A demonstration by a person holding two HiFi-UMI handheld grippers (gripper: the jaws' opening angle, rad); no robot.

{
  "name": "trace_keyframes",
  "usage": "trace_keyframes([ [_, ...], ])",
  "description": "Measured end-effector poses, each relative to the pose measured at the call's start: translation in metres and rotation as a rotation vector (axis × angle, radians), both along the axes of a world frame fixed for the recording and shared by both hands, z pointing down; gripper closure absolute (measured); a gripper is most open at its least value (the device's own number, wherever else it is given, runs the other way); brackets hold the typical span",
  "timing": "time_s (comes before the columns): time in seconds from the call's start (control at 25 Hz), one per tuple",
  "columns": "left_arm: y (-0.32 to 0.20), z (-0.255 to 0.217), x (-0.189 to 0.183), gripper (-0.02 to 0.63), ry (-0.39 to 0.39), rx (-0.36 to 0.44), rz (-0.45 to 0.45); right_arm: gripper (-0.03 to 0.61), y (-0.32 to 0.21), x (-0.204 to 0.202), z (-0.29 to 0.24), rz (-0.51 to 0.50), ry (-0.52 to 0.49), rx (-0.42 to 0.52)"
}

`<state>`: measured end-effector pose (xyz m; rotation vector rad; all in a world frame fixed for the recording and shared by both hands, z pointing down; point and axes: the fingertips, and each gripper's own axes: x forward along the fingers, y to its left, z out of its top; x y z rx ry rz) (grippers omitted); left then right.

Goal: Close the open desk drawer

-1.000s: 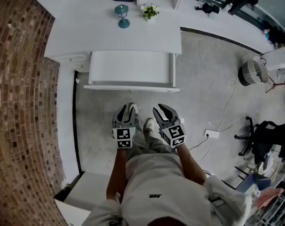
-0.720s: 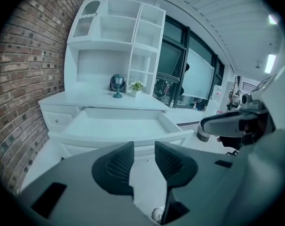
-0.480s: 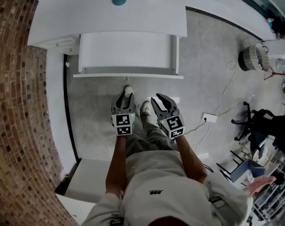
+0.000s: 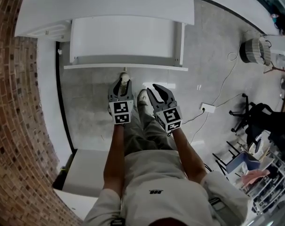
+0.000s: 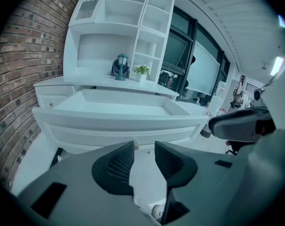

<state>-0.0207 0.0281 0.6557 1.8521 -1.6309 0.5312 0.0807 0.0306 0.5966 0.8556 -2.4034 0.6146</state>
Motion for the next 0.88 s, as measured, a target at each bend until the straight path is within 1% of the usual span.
trace_keyframes([
  [0.16,-0.005,0.014,-0.001,0.465,0.004,-0.014,0.006,0.476,0.004,0.002,0.018,-0.004,0.017,-0.017],
  [0.48,-0.02,0.037,-0.004,0.466,-0.011,-0.029,0.02,0.476,-0.001,0.004,0.033,0.013,0.036,-0.024],
  [0.64,-0.027,0.049,-0.006,0.469,-0.018,-0.043,0.011,0.476,-0.004,0.001,0.039,0.027,0.03,-0.035],
  [0.88,-0.036,0.057,-0.008,0.48,-0.023,-0.042,0.005,0.476,-0.004,0.001,0.051,0.024,0.047,-0.05],
])
